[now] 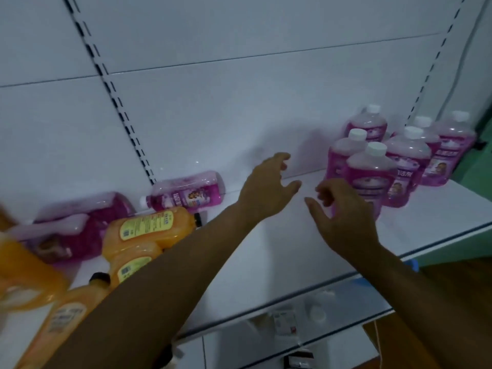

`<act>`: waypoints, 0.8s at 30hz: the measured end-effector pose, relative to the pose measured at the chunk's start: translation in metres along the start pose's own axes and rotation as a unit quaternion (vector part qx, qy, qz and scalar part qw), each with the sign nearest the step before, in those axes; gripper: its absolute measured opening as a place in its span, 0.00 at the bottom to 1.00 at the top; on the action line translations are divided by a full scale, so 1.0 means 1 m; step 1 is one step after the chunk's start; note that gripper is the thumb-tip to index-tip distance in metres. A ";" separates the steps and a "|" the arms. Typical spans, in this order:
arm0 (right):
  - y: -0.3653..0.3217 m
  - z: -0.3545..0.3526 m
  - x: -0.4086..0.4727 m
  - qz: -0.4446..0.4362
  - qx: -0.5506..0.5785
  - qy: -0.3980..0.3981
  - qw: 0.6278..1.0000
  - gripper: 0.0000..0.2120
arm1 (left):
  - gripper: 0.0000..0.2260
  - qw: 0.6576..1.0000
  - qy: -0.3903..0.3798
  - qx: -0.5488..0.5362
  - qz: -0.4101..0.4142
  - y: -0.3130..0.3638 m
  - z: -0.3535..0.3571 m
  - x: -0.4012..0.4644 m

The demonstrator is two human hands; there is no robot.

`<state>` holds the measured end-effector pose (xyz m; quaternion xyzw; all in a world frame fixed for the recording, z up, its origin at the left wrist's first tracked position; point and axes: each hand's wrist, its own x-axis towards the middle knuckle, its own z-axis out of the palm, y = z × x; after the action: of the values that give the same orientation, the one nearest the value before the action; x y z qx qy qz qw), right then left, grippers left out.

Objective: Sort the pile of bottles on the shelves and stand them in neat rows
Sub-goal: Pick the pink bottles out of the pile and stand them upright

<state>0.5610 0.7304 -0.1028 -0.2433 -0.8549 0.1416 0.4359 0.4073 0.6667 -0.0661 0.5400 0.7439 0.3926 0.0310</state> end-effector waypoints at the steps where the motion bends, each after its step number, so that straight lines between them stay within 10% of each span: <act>1: -0.012 0.014 0.004 0.019 0.024 -0.034 0.999 0.10 | 0.26 1.000 0.010 0.012 -0.013 -0.012 -0.013 -0.002; 9: -0.069 0.116 0.044 0.153 0.133 -0.247 0.948 0.27 | 0.18 0.970 0.049 0.143 -0.189 -0.128 -0.131 -0.036; 24: -0.085 0.175 0.068 0.108 0.186 -0.229 0.949 0.29 | 0.24 0.957 -0.002 0.128 -0.262 -0.165 -0.150 -0.060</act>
<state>0.3597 0.6904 -0.1195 -0.2094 -0.8588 0.3964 0.2480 0.2334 0.5171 -0.0871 0.3263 0.9032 0.2712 0.0648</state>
